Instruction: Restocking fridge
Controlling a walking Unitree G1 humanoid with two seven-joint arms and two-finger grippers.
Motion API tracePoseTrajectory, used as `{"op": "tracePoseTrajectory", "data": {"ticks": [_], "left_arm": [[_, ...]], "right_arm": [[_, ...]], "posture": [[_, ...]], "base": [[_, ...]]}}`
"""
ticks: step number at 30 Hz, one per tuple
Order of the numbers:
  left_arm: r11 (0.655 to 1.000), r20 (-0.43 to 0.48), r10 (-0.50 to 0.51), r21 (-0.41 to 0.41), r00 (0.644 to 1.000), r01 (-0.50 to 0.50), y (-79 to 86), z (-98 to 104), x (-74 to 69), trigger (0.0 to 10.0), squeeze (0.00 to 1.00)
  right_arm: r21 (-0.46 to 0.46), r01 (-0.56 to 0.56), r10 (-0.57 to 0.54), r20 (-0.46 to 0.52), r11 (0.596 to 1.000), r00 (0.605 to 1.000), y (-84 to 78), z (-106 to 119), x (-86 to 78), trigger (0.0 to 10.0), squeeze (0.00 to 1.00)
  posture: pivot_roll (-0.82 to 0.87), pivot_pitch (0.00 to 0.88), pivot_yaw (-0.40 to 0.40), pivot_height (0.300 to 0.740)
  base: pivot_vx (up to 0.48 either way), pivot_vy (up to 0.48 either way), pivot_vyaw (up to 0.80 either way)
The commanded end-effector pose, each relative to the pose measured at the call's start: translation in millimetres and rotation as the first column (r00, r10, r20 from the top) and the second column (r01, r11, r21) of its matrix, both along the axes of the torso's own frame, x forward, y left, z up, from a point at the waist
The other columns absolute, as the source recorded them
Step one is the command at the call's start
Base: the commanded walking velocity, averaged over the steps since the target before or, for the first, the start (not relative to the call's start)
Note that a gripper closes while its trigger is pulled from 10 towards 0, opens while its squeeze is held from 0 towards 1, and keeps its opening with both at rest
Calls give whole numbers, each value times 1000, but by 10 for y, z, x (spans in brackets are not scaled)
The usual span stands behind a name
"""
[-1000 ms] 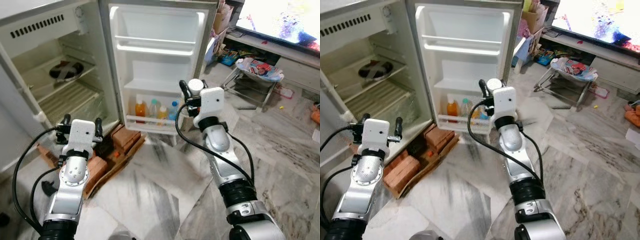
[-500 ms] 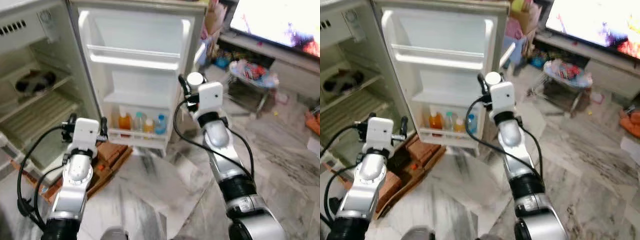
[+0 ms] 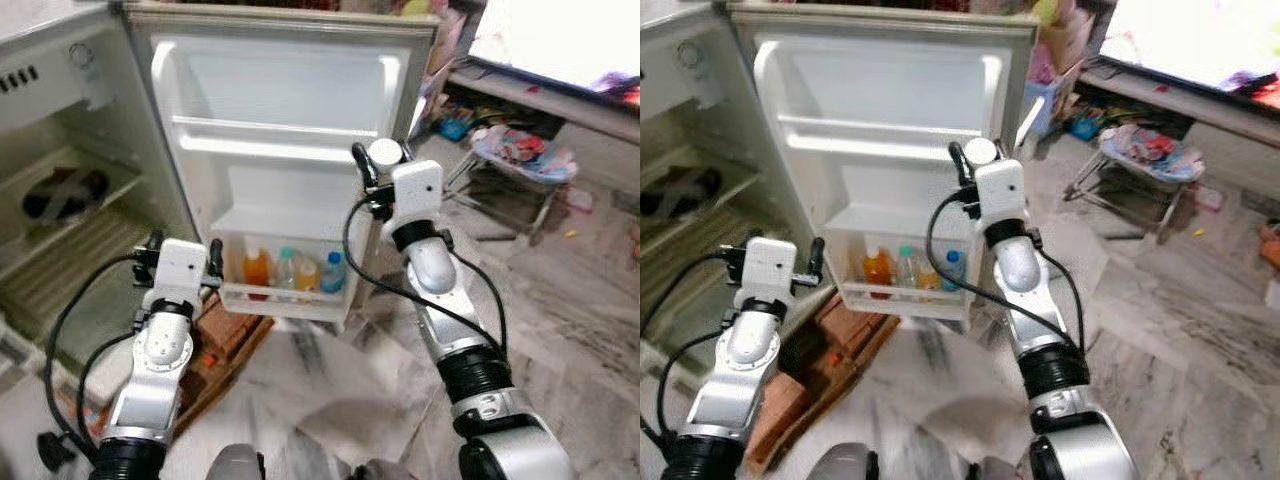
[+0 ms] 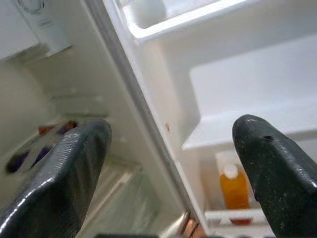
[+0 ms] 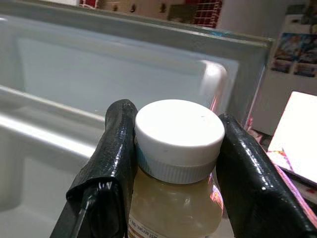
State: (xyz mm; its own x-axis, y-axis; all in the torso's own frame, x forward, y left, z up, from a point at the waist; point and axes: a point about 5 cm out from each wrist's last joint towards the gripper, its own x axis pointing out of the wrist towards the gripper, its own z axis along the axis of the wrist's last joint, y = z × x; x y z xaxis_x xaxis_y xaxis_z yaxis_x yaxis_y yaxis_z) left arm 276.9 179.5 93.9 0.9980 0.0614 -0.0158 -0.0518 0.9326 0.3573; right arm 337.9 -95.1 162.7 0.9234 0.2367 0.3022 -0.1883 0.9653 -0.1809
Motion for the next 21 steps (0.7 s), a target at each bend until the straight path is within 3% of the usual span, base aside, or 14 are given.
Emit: {"op": "tracePoseTrajectory", "data": {"ticks": [1,4,7,13,18,21], "left_arm": [[1000,11,12,15,1000,-12,64,25,2,10000,0],[1000,7,11,23,1000,-11,61,13,1,10000,0],[997,44,-49,65,998,46,-37,74,-14,10000,0],[994,72,-110,23,991,108,-161,103,-52,10000,0],[993,99,-118,2,988,118,-194,163,-38,10000,0],[992,112,-121,-3,986,122,-197,203,-20,10000,0]], "right_arm": [[9,-53,52,62,999,997,161,146,-12,10000,0],[8,-53,52,63,999,997,161,146,-17,10000,0],[8,-41,41,50,999,998,135,117,-11,10000,0],[23,-24,23,26,999,999,101,87,-4,10000,0],[19,-29,28,26,999,999,107,77,-18,10000,0],[19,-33,33,39,999,999,123,106,-15,10000,0]], "posture": [[141,0,-60,740],[140,0,-60,740],[140,0,-62,740],[136,1,-61,740],[134,4,-61,740],[133,4,-59,740]], "base": [[240,416,0],[240,416,0],[85,0,0],[0,0,0],[0,0,-735],[0,0,0]]}}
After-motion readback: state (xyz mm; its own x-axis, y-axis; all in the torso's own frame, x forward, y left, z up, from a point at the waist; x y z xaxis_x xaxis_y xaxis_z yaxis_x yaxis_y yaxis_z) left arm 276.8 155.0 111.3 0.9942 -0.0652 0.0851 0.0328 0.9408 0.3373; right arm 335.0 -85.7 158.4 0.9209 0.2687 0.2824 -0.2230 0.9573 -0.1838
